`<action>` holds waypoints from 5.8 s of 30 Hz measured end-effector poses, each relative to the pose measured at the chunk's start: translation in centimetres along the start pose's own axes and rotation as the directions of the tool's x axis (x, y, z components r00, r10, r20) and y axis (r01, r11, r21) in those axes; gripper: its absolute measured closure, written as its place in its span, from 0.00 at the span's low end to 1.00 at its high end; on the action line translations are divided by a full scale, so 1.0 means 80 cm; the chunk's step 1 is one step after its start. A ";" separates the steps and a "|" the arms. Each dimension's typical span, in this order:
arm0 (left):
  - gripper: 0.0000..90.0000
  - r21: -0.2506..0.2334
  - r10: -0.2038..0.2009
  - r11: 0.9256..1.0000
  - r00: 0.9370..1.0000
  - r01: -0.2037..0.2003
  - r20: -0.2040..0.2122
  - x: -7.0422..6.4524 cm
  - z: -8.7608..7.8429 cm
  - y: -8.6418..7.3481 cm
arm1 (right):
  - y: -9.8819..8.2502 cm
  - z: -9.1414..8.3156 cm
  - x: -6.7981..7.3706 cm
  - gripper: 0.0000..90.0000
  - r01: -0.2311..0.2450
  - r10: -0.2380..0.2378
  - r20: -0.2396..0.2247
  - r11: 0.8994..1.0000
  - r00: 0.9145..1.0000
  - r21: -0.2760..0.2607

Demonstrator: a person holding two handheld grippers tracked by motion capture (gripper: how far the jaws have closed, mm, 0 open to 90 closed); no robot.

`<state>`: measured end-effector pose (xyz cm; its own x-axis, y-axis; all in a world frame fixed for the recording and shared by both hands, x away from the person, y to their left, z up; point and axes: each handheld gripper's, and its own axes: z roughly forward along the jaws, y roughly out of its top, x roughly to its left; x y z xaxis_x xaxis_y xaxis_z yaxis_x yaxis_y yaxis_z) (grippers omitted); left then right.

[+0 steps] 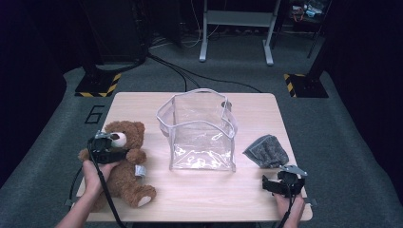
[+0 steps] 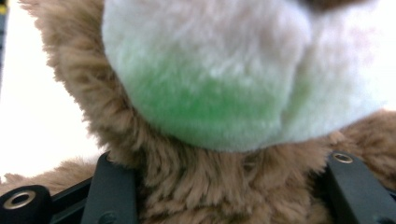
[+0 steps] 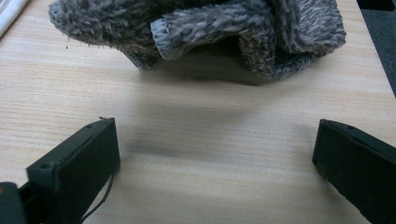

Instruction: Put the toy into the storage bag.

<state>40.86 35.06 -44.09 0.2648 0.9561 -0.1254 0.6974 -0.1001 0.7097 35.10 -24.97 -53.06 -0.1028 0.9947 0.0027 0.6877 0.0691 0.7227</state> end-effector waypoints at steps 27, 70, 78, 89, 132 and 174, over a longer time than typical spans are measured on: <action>0.52 -0.223 0.027 0.974 0.999 -0.035 -0.039 -0.003 -0.041 0.069 | 0.000 0.000 0.000 0.00 -0.001 0.001 -0.001 1.000 1.000 -0.001; 0.51 -0.370 0.047 0.921 0.977 -0.123 -0.208 -0.007 -0.095 0.219 | 0.000 0.001 0.000 0.00 0.002 -0.002 -0.002 1.000 1.000 0.000; 0.51 -0.395 0.053 0.908 0.973 -0.141 -0.227 -0.013 -0.109 0.240 | 0.000 0.000 0.000 0.00 0.001 -0.001 -0.002 1.000 1.000 -0.001; 0.51 -0.419 0.053 0.896 0.972 -0.148 -0.229 -0.025 -0.112 0.264 | 0.000 0.000 0.000 0.00 0.001 -0.001 -0.002 1.000 1.000 0.000; 0.49 -0.473 0.191 0.861 0.981 -0.190 -0.047 -0.205 -0.046 0.330 | 0.000 0.000 0.000 0.01 0.004 -0.004 -0.004 1.000 1.000 -0.001; 0.44 -0.442 0.151 0.891 0.987 -0.108 0.063 -0.251 0.026 0.278 | -0.001 -0.001 0.001 0.02 0.000 0.000 -0.006 1.000 1.000 -0.005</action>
<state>52.41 13.08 -27.22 0.4083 0.9109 -0.0598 0.2983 -0.0712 0.9518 35.01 -24.91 -53.04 -0.1073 0.9942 0.0065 0.6838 0.0691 0.7264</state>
